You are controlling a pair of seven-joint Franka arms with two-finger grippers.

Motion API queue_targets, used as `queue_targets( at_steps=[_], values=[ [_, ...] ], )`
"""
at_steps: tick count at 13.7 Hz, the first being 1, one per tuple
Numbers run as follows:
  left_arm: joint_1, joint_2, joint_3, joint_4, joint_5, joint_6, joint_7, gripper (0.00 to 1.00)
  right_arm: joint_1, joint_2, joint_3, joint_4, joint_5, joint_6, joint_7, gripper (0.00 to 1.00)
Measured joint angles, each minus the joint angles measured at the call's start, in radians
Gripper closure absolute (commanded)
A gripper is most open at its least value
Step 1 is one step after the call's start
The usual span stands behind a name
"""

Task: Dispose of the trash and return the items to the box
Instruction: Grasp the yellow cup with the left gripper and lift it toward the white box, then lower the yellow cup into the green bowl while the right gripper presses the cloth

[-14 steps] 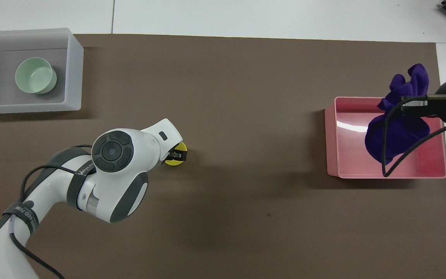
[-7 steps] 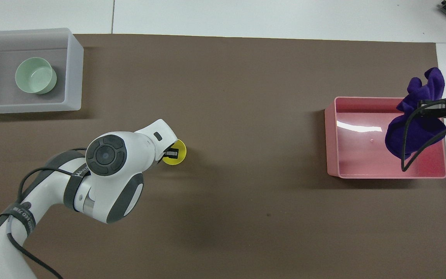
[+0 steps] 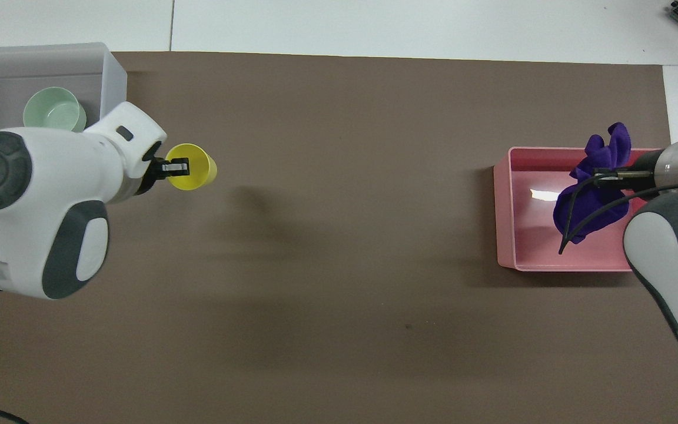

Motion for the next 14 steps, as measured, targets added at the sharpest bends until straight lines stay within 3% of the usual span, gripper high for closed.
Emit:
queue_targets(
  at_steps=[3,8,9,10,11,13,14],
  values=[
    [0.142,0.046,0.003,0.111,0.0,-0.062,0.17,1.0,-0.01,0.017,0.0,-0.076,0.0,0.083,-0.007,1.0],
    [0.329,0.195,0.001,0.315,0.0,-0.159,0.354,1.0,-0.021,0.026,0.0,-0.159,0.0,0.148,-0.008,1.0],
    [0.352,0.224,-0.001,0.343,-0.001,-0.169,0.367,1.0,-0.026,0.038,0.0,-0.165,0.0,0.17,-0.008,0.93],
    [0.371,0.254,-0.002,0.374,-0.001,-0.186,0.378,1.0,-0.03,0.051,0.0,-0.168,0.0,0.191,-0.008,0.75],
    [0.386,0.287,-0.004,0.413,-0.001,-0.205,0.393,1.0,-0.031,0.063,0.0,-0.168,0.0,0.2,-0.008,0.54],
    [0.411,0.353,-0.007,0.48,-0.011,-0.223,0.413,1.0,-0.031,0.08,0.0,-0.168,0.0,0.204,-0.008,0.05],
    [0.422,0.39,-0.008,0.511,-0.017,-0.225,0.421,1.0,-0.031,0.083,0.001,-0.168,0.0,0.205,-0.007,0.0]
  ],
)
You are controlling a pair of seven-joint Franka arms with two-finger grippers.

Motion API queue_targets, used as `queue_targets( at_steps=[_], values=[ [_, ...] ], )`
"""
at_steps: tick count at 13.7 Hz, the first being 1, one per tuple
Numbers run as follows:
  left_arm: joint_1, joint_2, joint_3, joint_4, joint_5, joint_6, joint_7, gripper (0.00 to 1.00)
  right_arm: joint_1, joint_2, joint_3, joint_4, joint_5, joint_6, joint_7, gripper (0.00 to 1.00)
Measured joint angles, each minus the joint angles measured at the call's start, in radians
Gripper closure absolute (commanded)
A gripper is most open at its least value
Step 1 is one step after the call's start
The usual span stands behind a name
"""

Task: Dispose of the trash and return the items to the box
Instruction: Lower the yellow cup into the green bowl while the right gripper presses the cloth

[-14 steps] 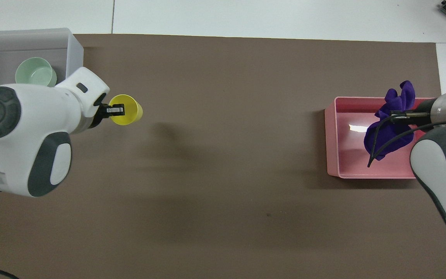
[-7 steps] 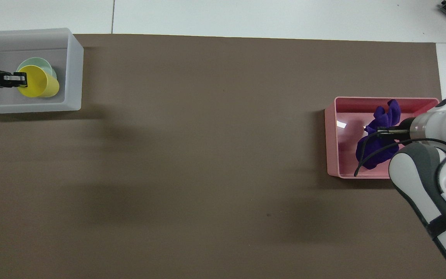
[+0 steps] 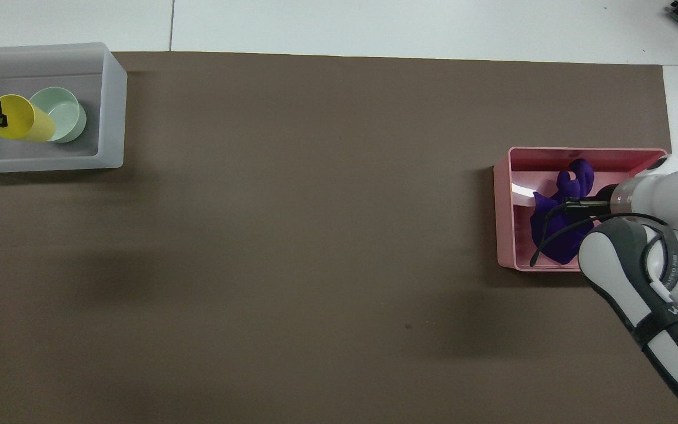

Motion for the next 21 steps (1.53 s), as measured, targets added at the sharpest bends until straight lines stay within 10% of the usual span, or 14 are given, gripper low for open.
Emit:
queue_targets(
  at_steps=[12,15,16,21],
  values=[
    [0.032,0.193,-0.029,0.081,-0.02,0.123,0.006,0.97,0.003,0.0,0.008,0.004,0.0,0.0,0.023,0.0],
    [0.032,0.194,-0.033,0.076,-0.021,0.124,0.006,0.11,0.034,-0.004,0.014,0.008,0.0,0.0,0.066,0.0],
    [0.032,0.193,-0.034,0.076,-0.022,0.122,0.006,0.0,0.046,-0.008,0.015,0.013,0.0,-0.006,0.082,0.0],
    [0.016,0.148,-0.048,0.078,-0.021,0.113,0.025,0.0,0.054,-0.053,0.015,0.118,0.0,-0.186,0.095,0.0]
  ],
)
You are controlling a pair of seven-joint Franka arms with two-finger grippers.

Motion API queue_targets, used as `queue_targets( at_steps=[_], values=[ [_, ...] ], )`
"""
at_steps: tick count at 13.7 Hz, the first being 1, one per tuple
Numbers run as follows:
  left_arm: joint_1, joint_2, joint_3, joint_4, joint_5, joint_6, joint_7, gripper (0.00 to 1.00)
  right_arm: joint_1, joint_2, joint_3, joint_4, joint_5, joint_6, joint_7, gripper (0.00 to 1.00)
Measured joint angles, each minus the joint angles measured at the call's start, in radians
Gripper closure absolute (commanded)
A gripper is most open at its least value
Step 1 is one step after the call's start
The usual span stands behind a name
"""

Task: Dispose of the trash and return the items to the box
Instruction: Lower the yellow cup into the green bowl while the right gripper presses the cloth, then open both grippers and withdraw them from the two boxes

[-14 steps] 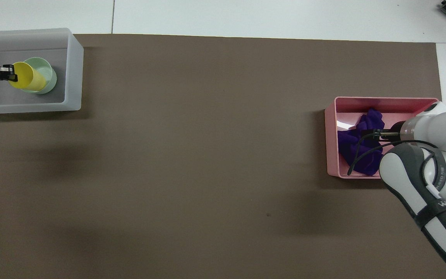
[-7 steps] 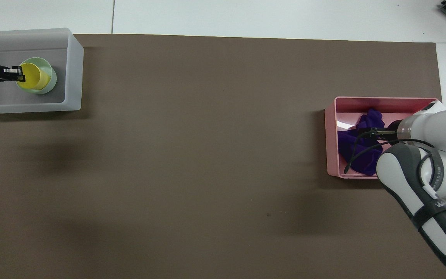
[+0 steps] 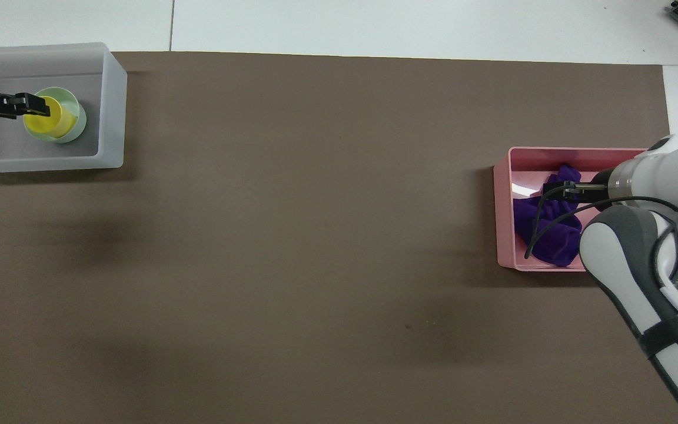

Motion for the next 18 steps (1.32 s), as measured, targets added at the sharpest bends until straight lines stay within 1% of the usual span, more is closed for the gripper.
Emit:
queue_targets(
  at_steps=[2,6,9,12,14,16,18],
  values=[
    [-0.045,-0.079,-0.004,-0.038,0.0,-0.016,0.003,0.0,0.0,-0.026,0.003,0.025,0.0,-0.045,0.005,0.0],
    [-0.154,-0.303,-0.004,-0.235,0.0,-0.059,-0.004,0.0,0.001,-0.063,0.055,0.061,0.0,-0.133,0.086,0.0],
    [-0.217,-0.429,-0.004,-0.325,0.029,-0.143,-0.06,0.0,0.001,-0.082,0.077,0.163,0.0,-0.278,0.116,0.0],
    [-0.259,-0.526,-0.005,-0.359,0.035,-0.252,-0.102,0.0,-0.001,-0.092,0.076,0.282,0.0,-0.402,0.117,0.0],
    [-0.26,-0.574,-0.004,-0.359,0.035,-0.328,-0.112,0.0,-0.002,-0.092,0.073,0.333,0.0,-0.451,0.117,0.0],
    [-0.26,-0.598,0.0,-0.334,0.035,-0.401,-0.114,0.0,-0.007,-0.093,0.07,0.376,0.0,-0.5,0.117,0.0],
    [-0.259,-0.599,0.006,-0.286,0.036,-0.475,-0.115,0.0,-0.014,-0.093,0.065,0.417,0.0,-0.55,0.117,0.0]
  ],
)
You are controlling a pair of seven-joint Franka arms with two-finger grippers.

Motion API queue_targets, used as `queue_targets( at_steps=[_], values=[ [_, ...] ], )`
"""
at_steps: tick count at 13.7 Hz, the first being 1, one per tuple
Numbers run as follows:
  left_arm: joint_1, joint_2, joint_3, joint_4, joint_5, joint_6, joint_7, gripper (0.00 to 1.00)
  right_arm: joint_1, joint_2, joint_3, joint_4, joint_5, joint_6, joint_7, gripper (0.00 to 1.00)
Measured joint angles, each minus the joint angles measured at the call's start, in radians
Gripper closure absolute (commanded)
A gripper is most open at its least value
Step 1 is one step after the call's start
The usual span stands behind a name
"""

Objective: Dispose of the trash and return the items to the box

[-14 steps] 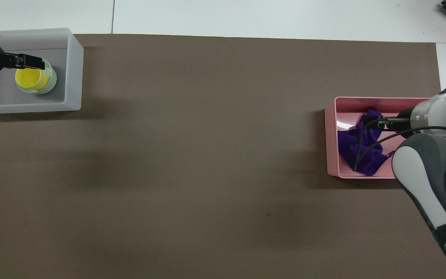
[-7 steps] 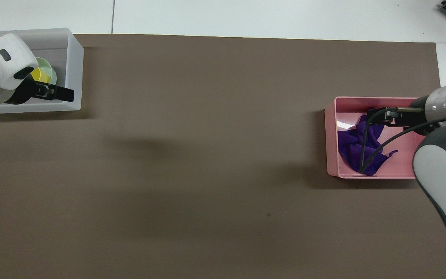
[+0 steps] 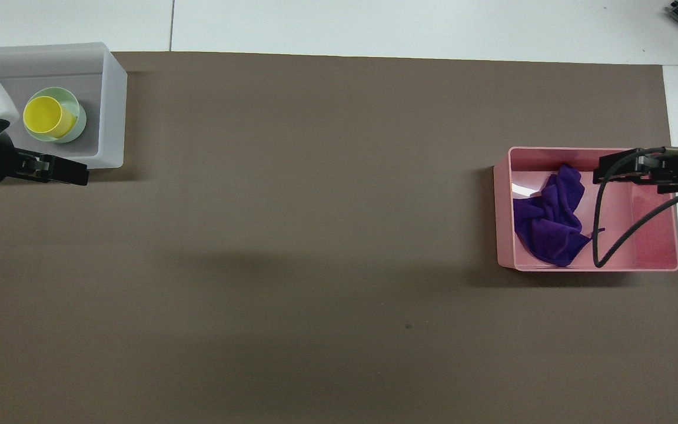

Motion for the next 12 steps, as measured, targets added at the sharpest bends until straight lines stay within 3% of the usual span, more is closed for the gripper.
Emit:
queue_targets(
  at_steps=[5,12],
  values=[
    [0.002,0.011,0.012,0.094,0.003,-0.141,0.0,0.0,-0.003,-0.001,-0.012,0.104,-0.01,-0.125,0.0,0.0],
    [0.001,0.015,0.01,0.092,0.003,-0.161,-0.001,0.0,0.006,0.0,-0.013,0.076,-0.014,-0.133,-0.003,0.0]
  ],
)
